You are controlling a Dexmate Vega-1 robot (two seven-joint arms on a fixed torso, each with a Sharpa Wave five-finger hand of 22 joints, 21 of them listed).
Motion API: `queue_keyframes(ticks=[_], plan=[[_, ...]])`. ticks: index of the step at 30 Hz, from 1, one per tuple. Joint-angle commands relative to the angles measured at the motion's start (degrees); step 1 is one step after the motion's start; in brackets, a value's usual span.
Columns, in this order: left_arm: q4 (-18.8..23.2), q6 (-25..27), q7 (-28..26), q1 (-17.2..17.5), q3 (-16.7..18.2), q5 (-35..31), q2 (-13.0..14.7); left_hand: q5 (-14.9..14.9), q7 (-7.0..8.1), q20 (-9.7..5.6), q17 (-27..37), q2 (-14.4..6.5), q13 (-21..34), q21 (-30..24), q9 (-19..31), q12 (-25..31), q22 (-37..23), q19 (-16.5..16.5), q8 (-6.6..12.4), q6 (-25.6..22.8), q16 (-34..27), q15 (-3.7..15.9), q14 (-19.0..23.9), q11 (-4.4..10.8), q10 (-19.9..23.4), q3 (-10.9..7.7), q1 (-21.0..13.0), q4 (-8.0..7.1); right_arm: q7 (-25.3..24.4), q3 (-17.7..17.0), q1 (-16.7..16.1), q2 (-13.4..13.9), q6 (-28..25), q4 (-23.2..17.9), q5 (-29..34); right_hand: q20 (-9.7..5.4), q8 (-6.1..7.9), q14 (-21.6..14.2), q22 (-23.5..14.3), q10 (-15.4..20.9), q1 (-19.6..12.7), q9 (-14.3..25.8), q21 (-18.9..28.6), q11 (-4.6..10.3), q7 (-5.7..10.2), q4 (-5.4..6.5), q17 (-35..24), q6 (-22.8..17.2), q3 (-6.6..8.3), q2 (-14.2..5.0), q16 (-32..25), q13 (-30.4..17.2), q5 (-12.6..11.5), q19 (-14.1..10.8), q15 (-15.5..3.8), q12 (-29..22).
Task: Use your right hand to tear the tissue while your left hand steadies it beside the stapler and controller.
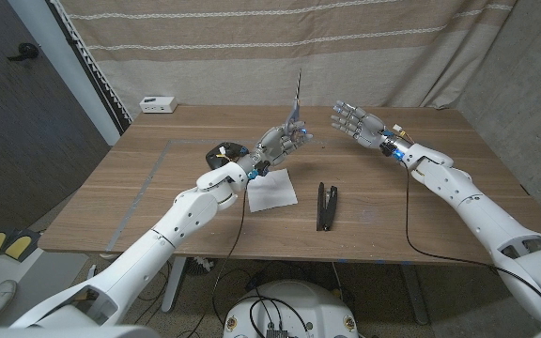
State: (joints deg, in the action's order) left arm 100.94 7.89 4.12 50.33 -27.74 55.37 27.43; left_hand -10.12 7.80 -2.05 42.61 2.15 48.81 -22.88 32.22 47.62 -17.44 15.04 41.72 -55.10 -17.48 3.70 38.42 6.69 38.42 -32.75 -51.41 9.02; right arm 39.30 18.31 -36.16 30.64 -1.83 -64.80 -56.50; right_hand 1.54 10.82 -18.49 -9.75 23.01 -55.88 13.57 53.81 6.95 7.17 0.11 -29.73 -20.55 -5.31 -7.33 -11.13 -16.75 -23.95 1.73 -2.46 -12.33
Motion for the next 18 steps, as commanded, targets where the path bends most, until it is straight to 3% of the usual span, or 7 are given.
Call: queue_keyframes(ticks=[1,5,11,18], plan=[[5.2,1.7,-4.9,3.1,1.5,1.4,3.1,-0.1,1.83,-3.19,0.3,0.1,0.3,-0.6,-0.9,0.5,-0.6,0.4,-0.50,-3.1,0.0,9.53,0.6,5.22,6.3,-0.01,-1.0,-0.06,0.0,0.0,0.6,0.4,-0.5,0.7,0.4,0.20,0.42,0.2,-0.1,0.2,0.0,0.1,-0.1,0.11,-0.11,-0.40,-0.1,0.0,-0.03,-0.30,-0.5,-0.2,-0.4,-0.6,-7.78,-0.4],[7.1,1.6,-7.3,5.3,2.3,1.8,3.9,-0.1,2.64,-3.29,0.4,1.5,0.7,-0.9,0.4,0.8,-0.9,0.3,0.21,-2.5,0.1,9.46,0.8,5.23,6.6,0.43,-0.7,0.06,0.5,0.2,0.9,0.4,-0.7,1.3,0.5,0.21,0.44,0.3,-0.1,0.1,0.0,0.0,-0.2,0.10,-0.04,-0.44,0.0,0.0,-0.03,-0.32,-0.5,-0.1,-0.5,-0.6,-7.78,-0.4],[9.1,1.5,-10.0,7.4,3.1,2.3,5.0,-0.3,3.31,-3.28,0.6,3.4,1.3,-1.5,4.9,1.6,-1.8,0.2,3.49,-2.2,0.1,9.47,1.8,5.19,7.6,1.09,-0.3,-0.11,1.2,0.6,1.7,0.1,-1.0,2.4,0.8,0.20,0.51,0.3,-0.1,0.1,0.0,0.0,-0.4,0.25,-0.08,-0.52,0.1,0.0,-0.02,-0.34,-0.6,-0.1,-0.6,-0.7,-7.77,-0.5],[10.4,1.3,-11.6,9.1,3.7,2.8,6.1,-0.5,3.18,-3.18,1.8,3.9,2.1,-2.0,8.7,2.5,-2.5,0.0,6.18,-2.0,-0.9,9.55,2.9,5.19,8.6,1.73,-0.8,-0.13,1.7,1.0,2.4,-0.1,-1.4,3.1,1.2,0.28,0.53,0.3,-0.1,0.0,0.0,-0.1,-0.6,0.36,-0.11,-0.63,0.2,0.2,-0.01,-0.37,-0.6,0.0,-0.7,-0.7,-7.81,-0.6]])
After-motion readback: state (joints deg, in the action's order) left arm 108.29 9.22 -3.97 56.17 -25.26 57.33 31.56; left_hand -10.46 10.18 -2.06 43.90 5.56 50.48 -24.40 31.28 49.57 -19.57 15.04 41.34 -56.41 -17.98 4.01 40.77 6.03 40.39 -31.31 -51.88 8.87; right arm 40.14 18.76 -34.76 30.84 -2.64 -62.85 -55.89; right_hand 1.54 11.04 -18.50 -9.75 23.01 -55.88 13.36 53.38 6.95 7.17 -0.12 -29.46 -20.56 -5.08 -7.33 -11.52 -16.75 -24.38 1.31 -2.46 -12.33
